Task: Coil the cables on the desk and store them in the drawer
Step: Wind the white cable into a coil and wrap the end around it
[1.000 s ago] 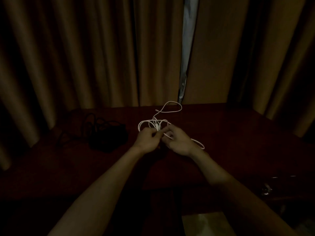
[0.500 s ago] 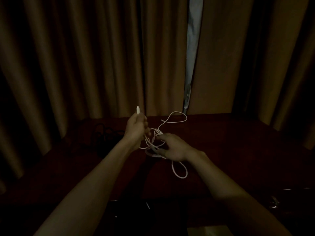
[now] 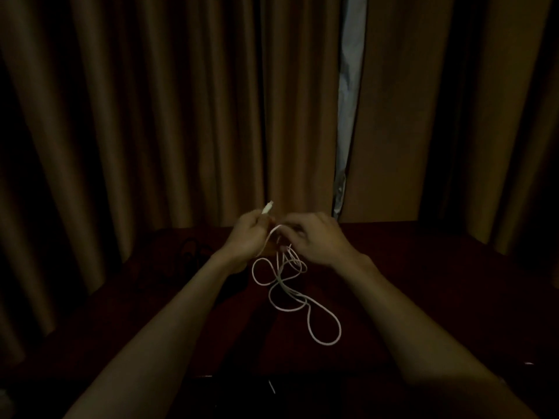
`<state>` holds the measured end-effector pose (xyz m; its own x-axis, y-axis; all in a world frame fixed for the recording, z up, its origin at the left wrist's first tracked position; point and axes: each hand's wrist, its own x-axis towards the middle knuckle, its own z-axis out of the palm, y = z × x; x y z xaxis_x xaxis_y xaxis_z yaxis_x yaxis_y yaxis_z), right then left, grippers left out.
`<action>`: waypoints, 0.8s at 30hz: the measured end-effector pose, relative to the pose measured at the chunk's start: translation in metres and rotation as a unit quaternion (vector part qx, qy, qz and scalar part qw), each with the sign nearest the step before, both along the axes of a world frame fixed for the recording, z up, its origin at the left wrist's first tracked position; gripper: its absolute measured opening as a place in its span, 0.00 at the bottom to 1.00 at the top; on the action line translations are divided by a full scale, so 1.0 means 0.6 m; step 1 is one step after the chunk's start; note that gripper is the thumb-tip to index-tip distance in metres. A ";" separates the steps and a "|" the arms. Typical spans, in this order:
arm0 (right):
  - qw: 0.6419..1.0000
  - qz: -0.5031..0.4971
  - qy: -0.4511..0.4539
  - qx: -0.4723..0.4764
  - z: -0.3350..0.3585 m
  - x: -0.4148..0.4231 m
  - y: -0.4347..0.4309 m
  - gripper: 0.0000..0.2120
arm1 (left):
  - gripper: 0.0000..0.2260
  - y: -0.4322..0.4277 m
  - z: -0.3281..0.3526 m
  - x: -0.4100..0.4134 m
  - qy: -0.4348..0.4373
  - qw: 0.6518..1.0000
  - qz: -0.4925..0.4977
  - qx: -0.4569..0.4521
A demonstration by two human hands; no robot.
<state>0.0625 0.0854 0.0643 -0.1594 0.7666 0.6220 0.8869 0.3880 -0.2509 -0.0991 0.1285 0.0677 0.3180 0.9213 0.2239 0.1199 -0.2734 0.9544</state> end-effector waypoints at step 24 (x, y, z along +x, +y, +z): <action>0.994 0.079 0.068 -0.025 0.029 0.023 0.099 0.07 | 0.12 0.088 -0.010 -0.006 0.003 0.988 -0.119 -0.100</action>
<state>0.0763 0.1445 0.0818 -0.1980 0.7695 0.6072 0.7721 0.5041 -0.3870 -0.1028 0.1815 0.0616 0.5308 0.8464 0.0433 0.0800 -0.1009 0.9917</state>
